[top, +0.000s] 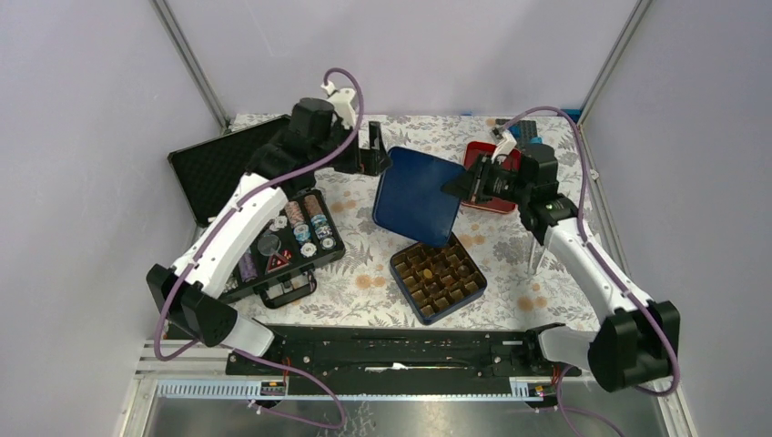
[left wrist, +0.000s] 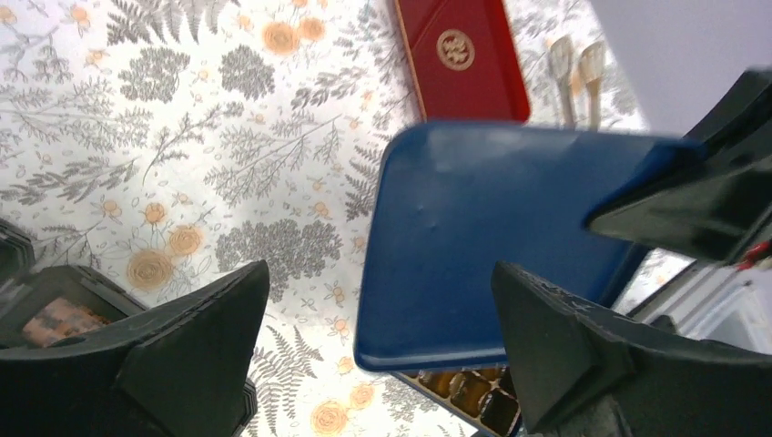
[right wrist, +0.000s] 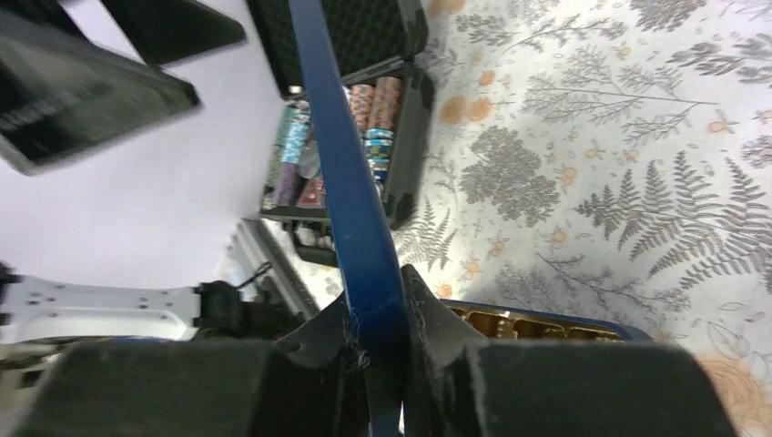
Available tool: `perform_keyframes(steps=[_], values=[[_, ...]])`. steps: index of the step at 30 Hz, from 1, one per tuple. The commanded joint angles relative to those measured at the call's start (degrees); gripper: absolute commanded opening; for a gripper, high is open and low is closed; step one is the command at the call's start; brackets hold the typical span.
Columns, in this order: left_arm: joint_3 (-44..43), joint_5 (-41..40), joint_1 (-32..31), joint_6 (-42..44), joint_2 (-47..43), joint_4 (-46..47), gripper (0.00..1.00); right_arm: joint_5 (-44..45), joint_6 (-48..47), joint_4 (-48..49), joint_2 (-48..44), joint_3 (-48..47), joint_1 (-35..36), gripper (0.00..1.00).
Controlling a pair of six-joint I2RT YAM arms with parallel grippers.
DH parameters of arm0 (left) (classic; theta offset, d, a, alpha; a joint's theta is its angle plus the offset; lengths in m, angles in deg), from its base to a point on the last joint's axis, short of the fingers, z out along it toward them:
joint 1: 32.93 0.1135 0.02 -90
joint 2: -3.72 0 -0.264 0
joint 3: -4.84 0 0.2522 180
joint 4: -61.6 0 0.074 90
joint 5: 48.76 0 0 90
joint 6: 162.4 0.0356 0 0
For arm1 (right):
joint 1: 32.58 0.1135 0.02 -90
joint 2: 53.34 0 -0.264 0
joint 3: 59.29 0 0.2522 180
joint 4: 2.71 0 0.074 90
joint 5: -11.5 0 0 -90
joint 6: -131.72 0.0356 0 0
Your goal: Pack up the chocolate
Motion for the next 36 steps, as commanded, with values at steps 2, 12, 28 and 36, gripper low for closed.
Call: perform_keyframes(steps=[2,12,28,36], values=[[-5.7,13.6,9.6,-4.4,-1.3,-3.7,0.99,26.2,-25.8,-15.9,-6.9,-3.7,10.3,0.00],[-5.3,32.9,6.5,-28.7,-0.8,0.7,0.90,44.9,-46.6,5.6,-16.7,9.6,20.1,0.00],[-2.7,30.8,1.7,-41.2,4.0,7.3,0.91,50.4,-50.4,16.9,-13.2,9.8,28.0,0.00],[2.0,29.9,1.7,-44.6,5.4,12.0,0.76,48.8,-51.3,14.5,-13.3,9.8,29.0,0.00]])
